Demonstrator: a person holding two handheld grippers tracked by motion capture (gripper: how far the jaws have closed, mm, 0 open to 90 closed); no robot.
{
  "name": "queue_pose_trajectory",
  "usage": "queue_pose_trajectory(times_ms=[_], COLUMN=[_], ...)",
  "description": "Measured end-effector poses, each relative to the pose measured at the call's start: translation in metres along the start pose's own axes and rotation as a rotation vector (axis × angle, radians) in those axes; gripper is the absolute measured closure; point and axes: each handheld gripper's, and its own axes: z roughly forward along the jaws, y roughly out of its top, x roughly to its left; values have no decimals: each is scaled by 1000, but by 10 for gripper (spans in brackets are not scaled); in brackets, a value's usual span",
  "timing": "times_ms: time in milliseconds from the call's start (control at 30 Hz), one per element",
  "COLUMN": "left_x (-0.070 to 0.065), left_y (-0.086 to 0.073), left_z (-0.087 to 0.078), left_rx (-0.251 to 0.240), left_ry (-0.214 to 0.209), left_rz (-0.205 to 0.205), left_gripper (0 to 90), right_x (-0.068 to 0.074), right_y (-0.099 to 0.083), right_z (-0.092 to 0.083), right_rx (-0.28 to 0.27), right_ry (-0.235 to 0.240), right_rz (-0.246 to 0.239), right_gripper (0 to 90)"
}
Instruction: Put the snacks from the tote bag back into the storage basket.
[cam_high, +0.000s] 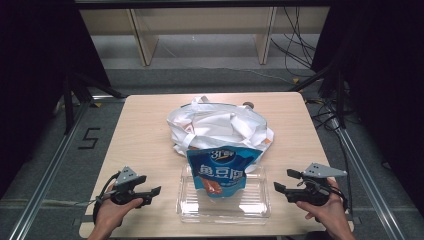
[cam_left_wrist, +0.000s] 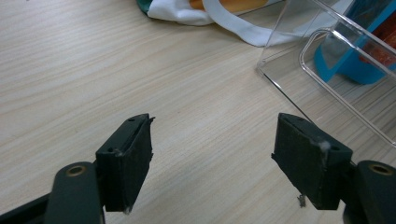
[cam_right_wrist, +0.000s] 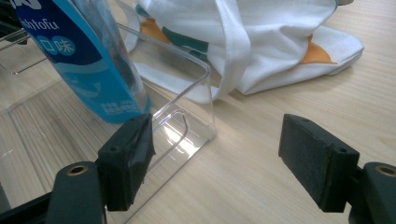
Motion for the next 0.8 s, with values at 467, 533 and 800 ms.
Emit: queue_pose_trajectory(times_ms=[467,533,800], left_x=[0,0,0], left_y=[0,0,0], left_z=[0,0,1], left_rx=[-1,-2,-3], left_ry=[2,2,13], left_rz=[0,0,1], left_gripper=[274,274,270], right_x=[0,-1,-1], right_y=[-5,-6,-8], right_z=[2,3,4], right_rx=[11,3,23], right_ry=[-3,-20,-30], right_rz=[-4,-9,16], right_gripper=[264,263,254])
